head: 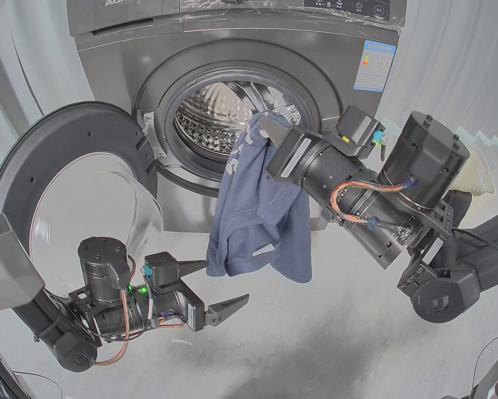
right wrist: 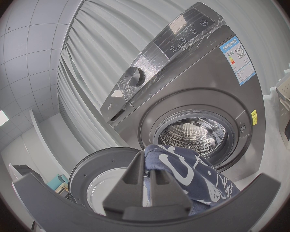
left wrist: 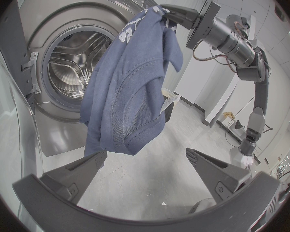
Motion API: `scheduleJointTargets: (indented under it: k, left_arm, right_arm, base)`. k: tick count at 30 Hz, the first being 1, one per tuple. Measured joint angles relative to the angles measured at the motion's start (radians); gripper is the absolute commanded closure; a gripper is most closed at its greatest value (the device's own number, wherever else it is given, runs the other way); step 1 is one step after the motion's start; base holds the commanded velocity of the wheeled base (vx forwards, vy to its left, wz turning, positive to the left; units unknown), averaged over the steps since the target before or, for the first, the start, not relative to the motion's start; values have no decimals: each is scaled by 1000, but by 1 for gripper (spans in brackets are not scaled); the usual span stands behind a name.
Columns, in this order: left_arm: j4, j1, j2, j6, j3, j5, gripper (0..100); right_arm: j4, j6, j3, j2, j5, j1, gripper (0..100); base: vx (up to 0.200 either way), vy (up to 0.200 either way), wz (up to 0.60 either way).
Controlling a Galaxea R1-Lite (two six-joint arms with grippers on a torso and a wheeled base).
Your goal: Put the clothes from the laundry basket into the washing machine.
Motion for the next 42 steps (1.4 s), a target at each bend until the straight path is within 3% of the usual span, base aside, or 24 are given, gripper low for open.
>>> scheduleJointTargets:
  k: [7,25,26,42]
  left_arm:
    - [-117,-10,93,1,-36,60,0]
    - [-183,-2,178,2,-94,139,0]
    - [-193,-1,179,2,-95,146,100]
    - [-282,1,199,-1,-84,157,100]
  right_arm:
    - [-1,0,0,0,-9,6,100]
    - [-20,-4,4,-2,-9,10,100]
    - [-20,-4,4,-2,-9,10,100]
    - [-20,-7,18,-2,-10,9,100]
  base:
    - [0,0,0]
    - [0,0,0]
    - [0,0,0]
    - [0,0,0]
